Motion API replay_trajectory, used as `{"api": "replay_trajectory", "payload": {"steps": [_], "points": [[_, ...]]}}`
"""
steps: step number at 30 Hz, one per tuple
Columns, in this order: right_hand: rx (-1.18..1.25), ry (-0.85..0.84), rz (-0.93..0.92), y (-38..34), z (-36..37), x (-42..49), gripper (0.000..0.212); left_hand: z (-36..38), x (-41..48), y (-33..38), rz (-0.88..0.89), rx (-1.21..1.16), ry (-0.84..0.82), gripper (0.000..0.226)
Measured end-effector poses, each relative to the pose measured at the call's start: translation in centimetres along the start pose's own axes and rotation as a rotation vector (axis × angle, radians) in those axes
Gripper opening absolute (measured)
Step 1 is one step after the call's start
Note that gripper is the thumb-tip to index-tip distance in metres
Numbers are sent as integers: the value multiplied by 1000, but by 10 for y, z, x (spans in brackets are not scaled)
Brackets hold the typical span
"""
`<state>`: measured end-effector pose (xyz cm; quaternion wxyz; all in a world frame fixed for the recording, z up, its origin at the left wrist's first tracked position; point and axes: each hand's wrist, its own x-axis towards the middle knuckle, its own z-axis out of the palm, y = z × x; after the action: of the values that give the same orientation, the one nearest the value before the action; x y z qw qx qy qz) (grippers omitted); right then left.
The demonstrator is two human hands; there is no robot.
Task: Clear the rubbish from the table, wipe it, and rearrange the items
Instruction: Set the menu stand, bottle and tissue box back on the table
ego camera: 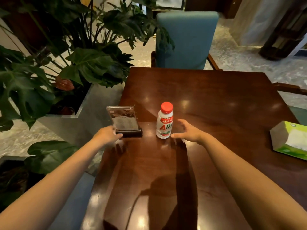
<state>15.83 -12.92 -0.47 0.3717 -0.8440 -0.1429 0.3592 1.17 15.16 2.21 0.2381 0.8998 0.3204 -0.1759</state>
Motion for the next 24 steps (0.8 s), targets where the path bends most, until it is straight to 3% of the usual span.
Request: {"api": "replay_trajectory", "payload": {"steps": [3,7,13,16,19,24], "points": [[-134,-136,114,12,-42,-22,94,10,-21,43,125,230,-245,52],[-194,-267,246,34,-104,-58,89,37,-47,135,374,340,-470,56],[-194,-213,406,74,-193,-116,83,76,-57,279,542,354,-638,52],[-251,-131,438,102,-234,-137,91,85,-66,350,635,471,-600,48],[-401,18,402,127,-270,-159,89,104,-70,413,715,551,-514,71],[-488,197,324,181,-317,-180,96,157,-70,489,874,523,-356,83]]}}
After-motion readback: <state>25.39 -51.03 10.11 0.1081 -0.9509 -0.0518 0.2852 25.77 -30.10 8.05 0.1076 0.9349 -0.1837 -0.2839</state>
